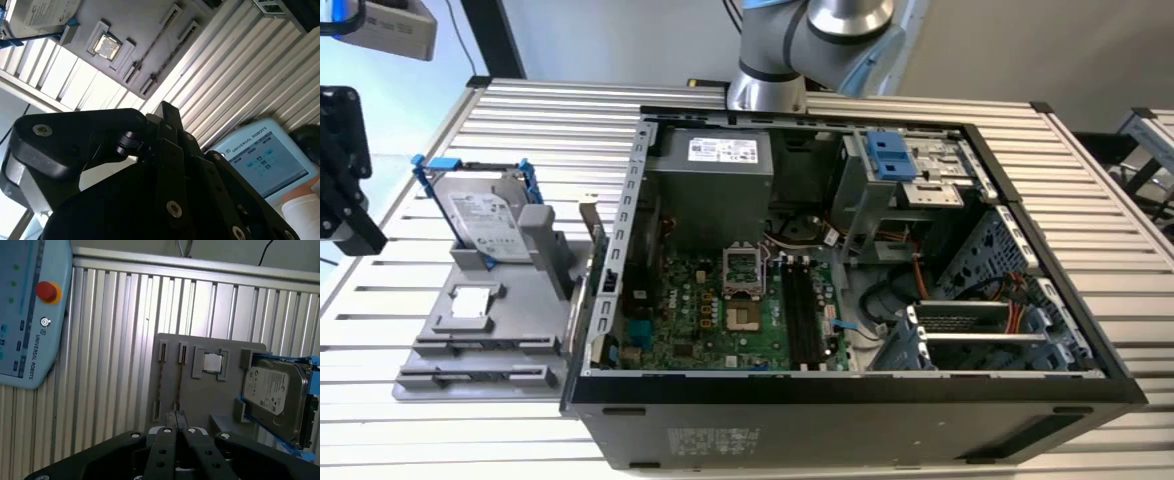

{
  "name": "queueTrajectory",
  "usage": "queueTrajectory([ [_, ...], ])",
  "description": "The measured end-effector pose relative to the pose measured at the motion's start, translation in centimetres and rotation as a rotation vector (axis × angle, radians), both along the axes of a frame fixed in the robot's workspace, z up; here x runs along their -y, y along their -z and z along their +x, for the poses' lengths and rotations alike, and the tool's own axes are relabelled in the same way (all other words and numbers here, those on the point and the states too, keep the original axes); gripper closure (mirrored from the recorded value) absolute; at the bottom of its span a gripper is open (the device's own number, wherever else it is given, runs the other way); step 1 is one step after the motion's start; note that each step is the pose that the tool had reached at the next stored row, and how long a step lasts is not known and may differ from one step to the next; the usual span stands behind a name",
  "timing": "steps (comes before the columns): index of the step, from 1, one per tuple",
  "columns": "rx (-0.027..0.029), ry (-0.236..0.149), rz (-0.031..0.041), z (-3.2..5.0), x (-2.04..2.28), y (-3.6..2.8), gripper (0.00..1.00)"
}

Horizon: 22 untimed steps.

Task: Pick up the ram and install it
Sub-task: 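Pick up the ram and move it above insertion slot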

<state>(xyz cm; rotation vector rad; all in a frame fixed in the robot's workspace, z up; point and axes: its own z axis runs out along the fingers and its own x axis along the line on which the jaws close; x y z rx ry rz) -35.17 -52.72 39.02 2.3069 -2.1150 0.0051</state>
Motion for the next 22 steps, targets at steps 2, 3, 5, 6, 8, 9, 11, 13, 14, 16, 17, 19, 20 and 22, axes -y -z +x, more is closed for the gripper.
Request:
queueTrajectory([
  [2, 0.0055, 0.022, -0.0081, 0.00, 0.01, 0.06, 1.00],
  [3, 0.0058, 0.036, -0.0085, 0.00, 0.01, 0.07, 1.00],
  [5, 0.0059, 0.070, -0.0087, 0.00, 0.00, 0.10, 1.00],
  [6, 0.0063, 0.085, -0.0088, 0.00, 0.00, 0.10, 1.00],
  [8, 0.0091, 0.109, -0.0088, 0.00, -0.01, 0.10, 1.00],
  [9, 0.0138, 0.116, -0.0085, -0.01, -0.02, 0.10, 1.00],
  [11, 0.0151, 0.118, -0.0083, 0.00, -0.01, 0.12, 1.00],
  [13, 0.0152, 0.118, -0.0083, 0.00, -0.01, 0.12, 1.00],
  [14, 0.0152, 0.118, -0.0081, 0.00, -0.01, 0.12, 1.00],
  [16, 0.0150, 0.118, -0.0080, 0.00, -0.02, 0.11, 1.00],
  [17, 0.0152, 0.118, -0.0078, 0.00, -0.01, 0.12, 1.00],
  [19, 0.0152, 0.118, -0.0077, 0.00, -0.01, 0.13, 1.00],
  [20, 0.0152, 0.118, -0.0077, -0.01, -0.01, 0.12, 1.00],
  [22, 0.0152, 0.118, -0.0077, 0.00, -0.01, 0.12, 1.00],
])
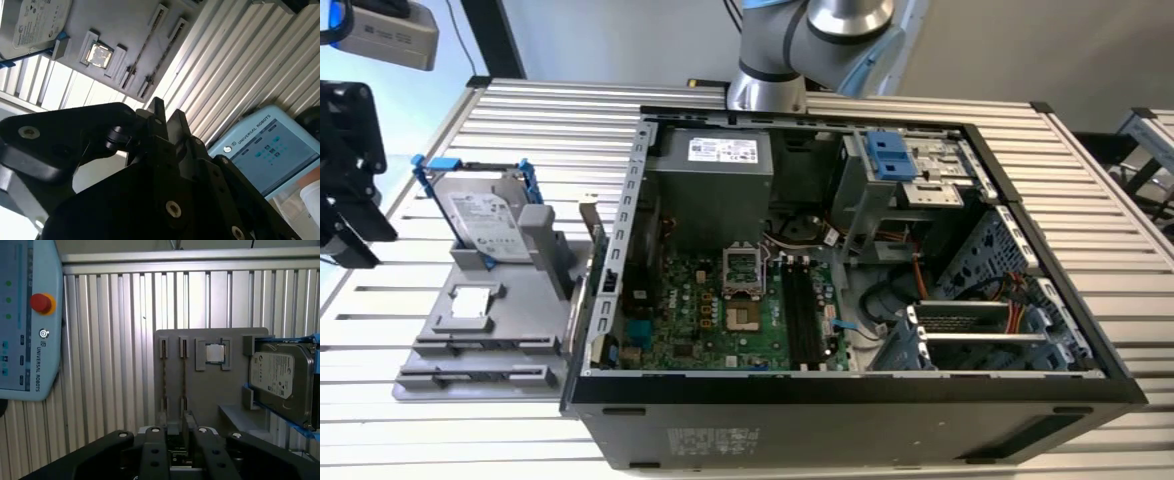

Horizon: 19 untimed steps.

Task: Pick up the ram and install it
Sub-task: 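Pick up the ram and move it above insertion slot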

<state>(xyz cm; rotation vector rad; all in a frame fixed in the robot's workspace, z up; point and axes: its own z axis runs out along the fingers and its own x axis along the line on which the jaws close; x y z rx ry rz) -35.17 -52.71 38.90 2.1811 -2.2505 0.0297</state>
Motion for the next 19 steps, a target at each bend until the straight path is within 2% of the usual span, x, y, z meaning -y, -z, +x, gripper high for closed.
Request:
queueTrajectory([
  [4, -0.0008, 0.000, -0.0001, 0.04, -0.01, -0.02, 1.00],
  [6, -0.0018, 0.021, -0.0011, 0.09, -0.03, 0.03, 1.00],
  [7, -0.0006, 0.030, 0.0038, 0.09, -0.02, 0.06, 1.00],
  [9, 0.0021, 0.040, 0.0294, 0.09, -0.03, 0.11, 1.00],
  [10, 0.0039, 0.041, 0.0445, 0.09, -0.03, 0.12, 1.00],
  [11, 0.0046, 0.041, 0.0625, 0.06, -0.02, 0.12, 1.00],
  [12, 0.0041, 0.041, 0.0742, 0.06, 0.03, 0.17, 1.00],
  [13, -0.0023, 0.041, 0.0750, 0.07, 0.09, 0.21, 1.00],
  [14, -0.0146, 0.042, 0.0745, 0.07, 0.12, 0.22, 1.00],
  [15, -0.0229, 0.043, 0.0745, 0.06, 0.16, 0.29, 1.00],
  [19, -0.0242, 0.043, 0.0743, 0.06, 0.17, 0.38, 1.00],
])
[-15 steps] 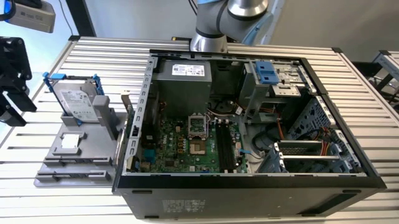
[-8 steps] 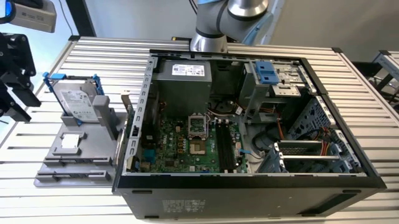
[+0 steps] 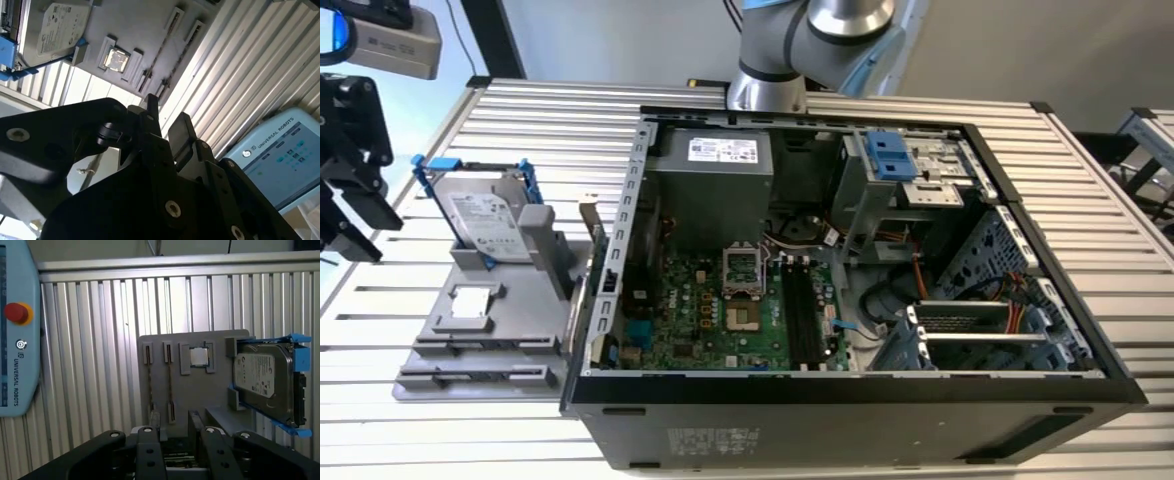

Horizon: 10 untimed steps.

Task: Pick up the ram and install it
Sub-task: 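Pick up the ram and move it above insertion slot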

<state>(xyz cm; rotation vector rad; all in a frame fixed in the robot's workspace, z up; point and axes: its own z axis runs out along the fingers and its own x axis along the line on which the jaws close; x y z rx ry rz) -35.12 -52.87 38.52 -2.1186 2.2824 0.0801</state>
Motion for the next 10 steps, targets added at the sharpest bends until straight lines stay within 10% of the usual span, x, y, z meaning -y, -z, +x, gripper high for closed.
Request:
queueTrajectory([
  [3, 0.0001, 0.000, 0.0002, -0.01, 0.01, 0.01, 1.00],
  [4, 0.0001, 0.000, 0.0002, -0.02, 0.02, 0.01, 0.00],
  [10, -0.0002, 0.017, 0.0002, -0.01, 0.04, 0.43, 0.00],
])
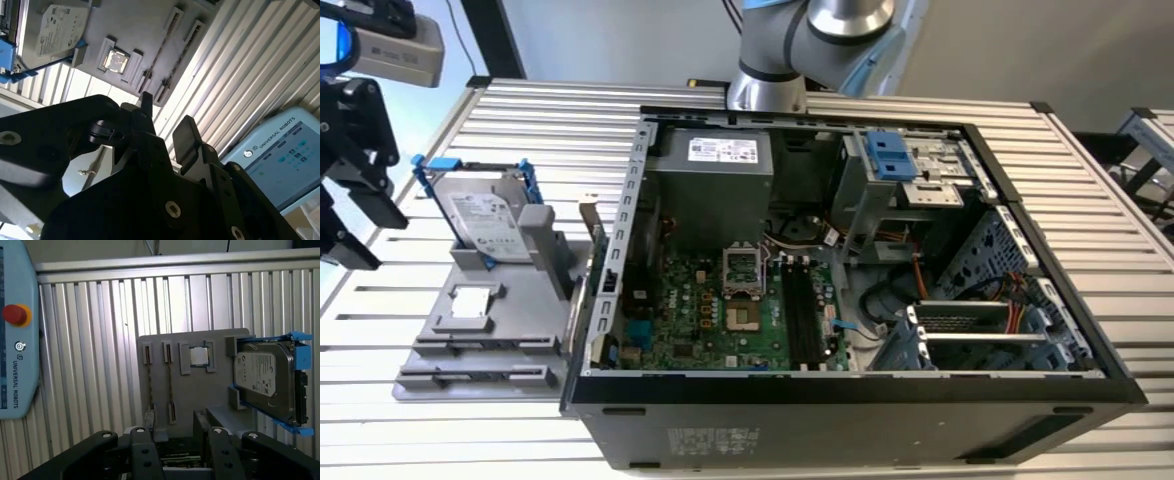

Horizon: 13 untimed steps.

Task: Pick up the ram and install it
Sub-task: 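Pick up the ram and move it above insertion slot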

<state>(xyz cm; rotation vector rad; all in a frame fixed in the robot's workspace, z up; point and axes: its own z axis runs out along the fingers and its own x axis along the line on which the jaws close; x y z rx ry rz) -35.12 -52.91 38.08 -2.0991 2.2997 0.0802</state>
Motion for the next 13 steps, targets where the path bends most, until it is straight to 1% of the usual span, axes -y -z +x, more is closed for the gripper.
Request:
queueTrajectory([
  [3, 0.0000, -0.006, -0.0002, 0.02, 0.01, 0.54, 0.00],
  [4, 0.0002, -0.020, -0.0002, 0.02, 0.00, 0.67, 0.00],
  [8, 0.0006, -0.093, -0.0002, 0.02, 0.01, 1.01, 0.00],
  [9, 0.0022, -0.108, -0.0002, 0.02, 0.01, 1.12, 0.00],
  [13, 0.0024, -0.111, -0.0002, 0.02, 0.05, 1.83, 0.00],
])
